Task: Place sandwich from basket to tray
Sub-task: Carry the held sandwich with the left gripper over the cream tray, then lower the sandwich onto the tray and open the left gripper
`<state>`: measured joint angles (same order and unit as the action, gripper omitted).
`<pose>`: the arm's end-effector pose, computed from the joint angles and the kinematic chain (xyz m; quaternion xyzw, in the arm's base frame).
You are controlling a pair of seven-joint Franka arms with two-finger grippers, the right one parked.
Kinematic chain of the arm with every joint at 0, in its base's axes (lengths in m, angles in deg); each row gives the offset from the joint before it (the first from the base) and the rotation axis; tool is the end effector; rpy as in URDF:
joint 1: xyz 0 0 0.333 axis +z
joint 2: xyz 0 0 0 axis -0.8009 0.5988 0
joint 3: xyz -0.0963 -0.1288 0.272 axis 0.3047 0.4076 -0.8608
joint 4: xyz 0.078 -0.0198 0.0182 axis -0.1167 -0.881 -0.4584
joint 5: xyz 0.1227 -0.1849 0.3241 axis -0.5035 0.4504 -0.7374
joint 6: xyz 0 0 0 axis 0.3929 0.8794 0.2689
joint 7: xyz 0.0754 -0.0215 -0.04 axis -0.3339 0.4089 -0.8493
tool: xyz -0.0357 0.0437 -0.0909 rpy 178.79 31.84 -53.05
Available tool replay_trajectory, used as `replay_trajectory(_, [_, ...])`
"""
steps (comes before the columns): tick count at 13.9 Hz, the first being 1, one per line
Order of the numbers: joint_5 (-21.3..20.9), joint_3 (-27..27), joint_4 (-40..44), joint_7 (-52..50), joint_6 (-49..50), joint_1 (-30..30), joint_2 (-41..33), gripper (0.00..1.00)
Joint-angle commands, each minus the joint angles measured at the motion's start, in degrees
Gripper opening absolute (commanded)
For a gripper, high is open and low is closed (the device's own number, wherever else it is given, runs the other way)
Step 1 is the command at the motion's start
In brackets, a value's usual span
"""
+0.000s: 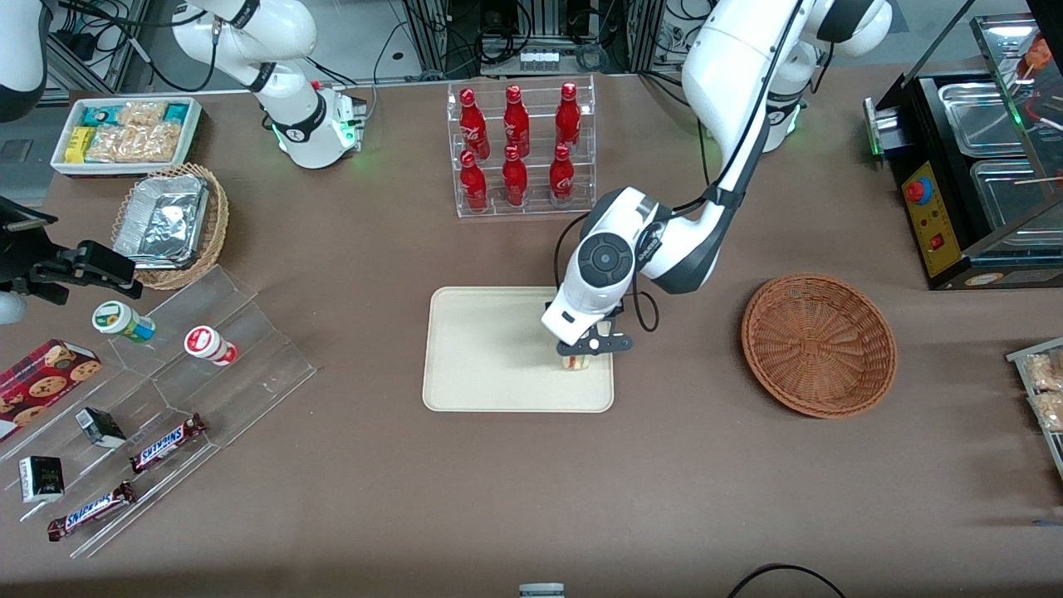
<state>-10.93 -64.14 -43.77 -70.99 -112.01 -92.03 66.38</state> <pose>0.5301 -0.4357 0.2579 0.9969 0.0384 -0.0643 0.0250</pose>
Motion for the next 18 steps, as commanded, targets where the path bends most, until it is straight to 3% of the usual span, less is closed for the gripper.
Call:
replay_trajectory(1, [0.61, -0.22, 1.65, 1.25, -1.42, -0.3, 2.35, 0.38])
replay_trajectory(9, [0.88, -0.22, 2.8, -0.51, -3.26, -0.21, 5.26, 0.4])
replay_trajectory(10, [0.62, -0.3, 2.71, -1.12, -3.62, -0.29, 5.26, 0.47])
replay_trajectory(12, [0.09, -0.31, 2.71, -1.13, -3.71, -0.47, 5.26, 0.87])
replay_trajectory(13, [0.0, -0.31, 2.71, -1.13, -3.54, -0.47, 4.91, 1.0])
replay_trajectory(18, [-0.18, -3.36, 1.92, -3.59, 7.0, 0.23, -4.3, 1.0])
